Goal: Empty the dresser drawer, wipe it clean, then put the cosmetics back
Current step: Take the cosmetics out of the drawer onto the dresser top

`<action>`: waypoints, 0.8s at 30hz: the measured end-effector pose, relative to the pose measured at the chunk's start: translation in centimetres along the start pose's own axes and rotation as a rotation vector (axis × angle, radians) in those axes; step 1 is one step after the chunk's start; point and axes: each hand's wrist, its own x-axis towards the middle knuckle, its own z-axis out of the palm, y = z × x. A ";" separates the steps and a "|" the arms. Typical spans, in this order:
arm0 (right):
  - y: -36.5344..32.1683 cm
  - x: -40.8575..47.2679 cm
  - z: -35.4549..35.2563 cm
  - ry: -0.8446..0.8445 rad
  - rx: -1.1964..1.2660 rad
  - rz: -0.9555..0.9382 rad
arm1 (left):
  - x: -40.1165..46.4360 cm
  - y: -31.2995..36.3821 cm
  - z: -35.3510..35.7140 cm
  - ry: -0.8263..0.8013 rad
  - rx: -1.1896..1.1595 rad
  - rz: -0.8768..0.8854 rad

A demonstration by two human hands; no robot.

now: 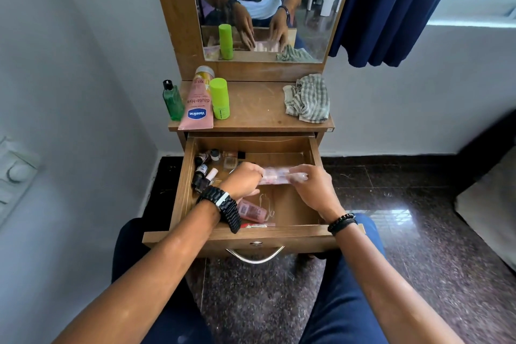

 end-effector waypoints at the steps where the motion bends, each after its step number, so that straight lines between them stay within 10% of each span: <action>1: -0.4 -0.2 -0.4 0.027 0.020 -0.019 | -0.7 0.2 -0.1 -0.011 0.007 0.019; 24: -6.3 3.4 -1.6 0.271 0.355 -0.276 | -2.5 4.2 -3.4 0.357 0.439 0.504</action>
